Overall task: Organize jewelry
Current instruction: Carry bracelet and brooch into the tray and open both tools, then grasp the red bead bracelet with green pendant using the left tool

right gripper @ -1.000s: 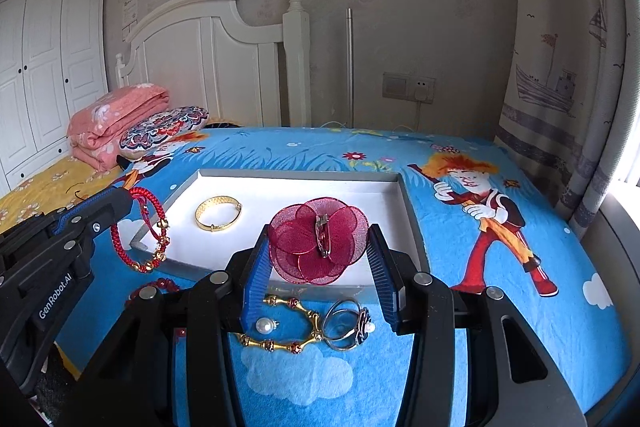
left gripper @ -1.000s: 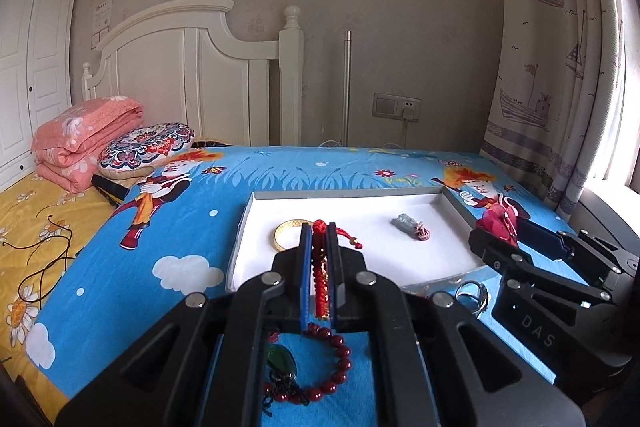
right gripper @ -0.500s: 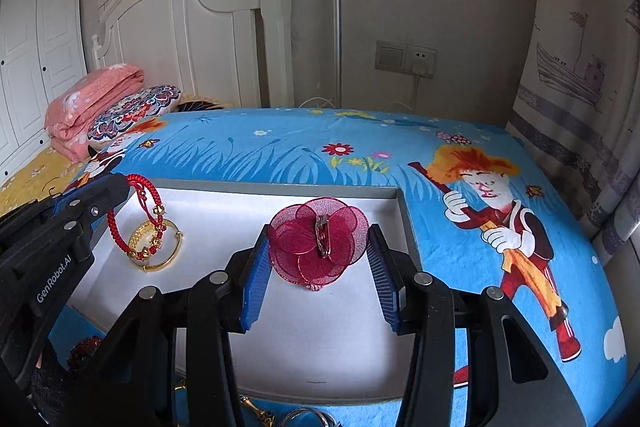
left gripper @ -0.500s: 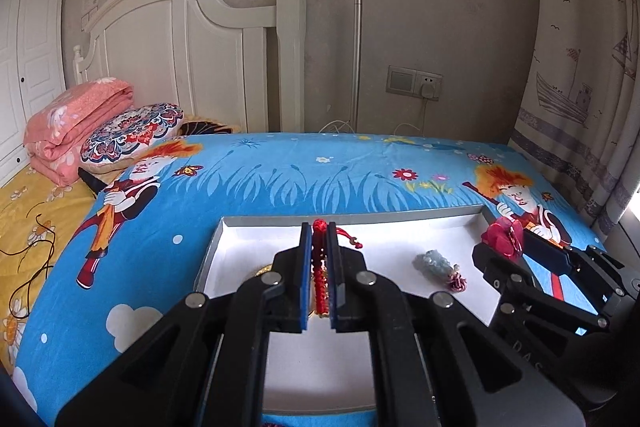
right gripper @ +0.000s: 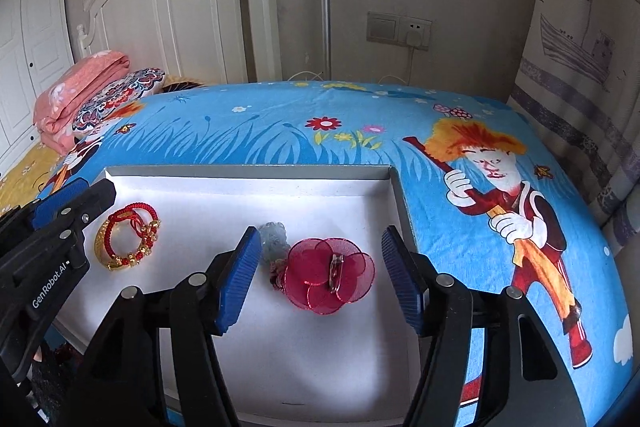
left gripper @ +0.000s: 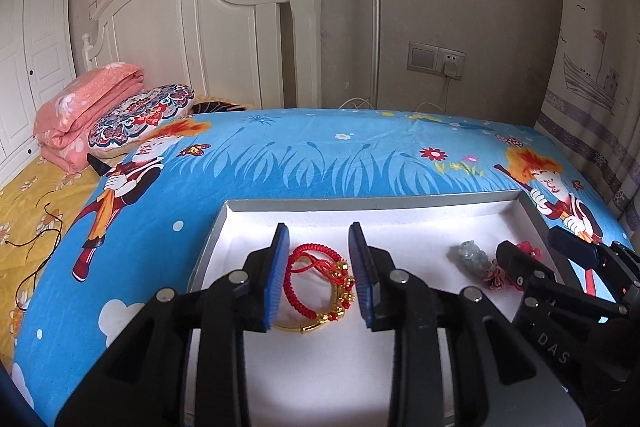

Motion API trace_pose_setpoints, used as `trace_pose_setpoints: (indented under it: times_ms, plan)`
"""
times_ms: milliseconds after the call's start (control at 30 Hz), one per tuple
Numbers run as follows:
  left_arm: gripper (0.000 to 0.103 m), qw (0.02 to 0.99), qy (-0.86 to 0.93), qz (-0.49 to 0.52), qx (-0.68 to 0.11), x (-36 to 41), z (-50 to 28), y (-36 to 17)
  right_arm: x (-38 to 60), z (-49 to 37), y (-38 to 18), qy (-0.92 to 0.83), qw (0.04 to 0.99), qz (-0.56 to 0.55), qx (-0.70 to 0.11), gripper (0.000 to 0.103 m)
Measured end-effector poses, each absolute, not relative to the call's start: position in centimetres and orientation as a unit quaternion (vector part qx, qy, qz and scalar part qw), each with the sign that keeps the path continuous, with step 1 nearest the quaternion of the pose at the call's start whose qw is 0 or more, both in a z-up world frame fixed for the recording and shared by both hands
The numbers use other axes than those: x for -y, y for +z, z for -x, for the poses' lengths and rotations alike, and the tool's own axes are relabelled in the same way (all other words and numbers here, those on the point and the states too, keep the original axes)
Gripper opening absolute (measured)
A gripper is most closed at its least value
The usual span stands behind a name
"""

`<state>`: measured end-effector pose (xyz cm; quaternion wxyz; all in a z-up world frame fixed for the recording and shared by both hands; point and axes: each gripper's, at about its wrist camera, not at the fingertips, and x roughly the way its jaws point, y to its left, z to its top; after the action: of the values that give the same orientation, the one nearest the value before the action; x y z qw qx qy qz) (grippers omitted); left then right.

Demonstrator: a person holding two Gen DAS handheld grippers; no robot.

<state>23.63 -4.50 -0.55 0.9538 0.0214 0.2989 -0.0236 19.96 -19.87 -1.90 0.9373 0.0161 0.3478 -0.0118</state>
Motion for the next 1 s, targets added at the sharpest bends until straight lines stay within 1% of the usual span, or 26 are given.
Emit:
trace_pose_setpoints:
  times_ms: [200, 400, 500, 567, 600, 667, 833, 1000]
  plan:
    - [0.031, 0.957, -0.024, -0.024, -0.289, 4.3, -22.7, 0.3, 19.7, -18.8, -0.9, -0.003, 0.941, -0.016, -0.339, 0.059]
    - [0.038, 0.962, -0.028, -0.027, -0.271, 4.2, -20.8, 1.4, 19.8, -16.3, 0.4, 0.009, 0.945, -0.023, -0.327, 0.060]
    - [0.048, 0.963, -0.029, -0.028, -0.266, 4.0, -19.6, 1.8, 19.8, -14.7, 0.6, 0.013, 0.945, -0.025, -0.325, 0.060]
    - [0.062, 0.963, -0.028, -0.023, -0.267, 3.6, -18.3, 1.9, 19.9, -13.2, 0.7, 0.017, 0.946, -0.026, -0.322, 0.060]
    - [0.064, 0.964, -0.026, -0.018, -0.264, 3.2, -17.5, 2.0, 20.0, -12.4, 0.7, 0.018, 0.947, -0.023, -0.320, 0.060]
    - [0.075, 0.966, -0.023, -0.013, -0.258, 2.2, -15.7, 2.1, 20.1, -10.7, 0.7, 0.019, 0.948, -0.016, -0.317, 0.061]
    - [0.089, 0.968, -0.022, -0.007, -0.250, -0.8, -11.0, 1.5, 21.1, -6.7, -0.4, 0.018, 0.947, -0.019, -0.319, 0.062]
    - [0.091, 0.964, -0.015, -0.002, -0.266, -3.8, -7.6, -0.5, 21.6, -3.8, -1.8, 0.012, 0.946, -0.021, -0.323, 0.062]
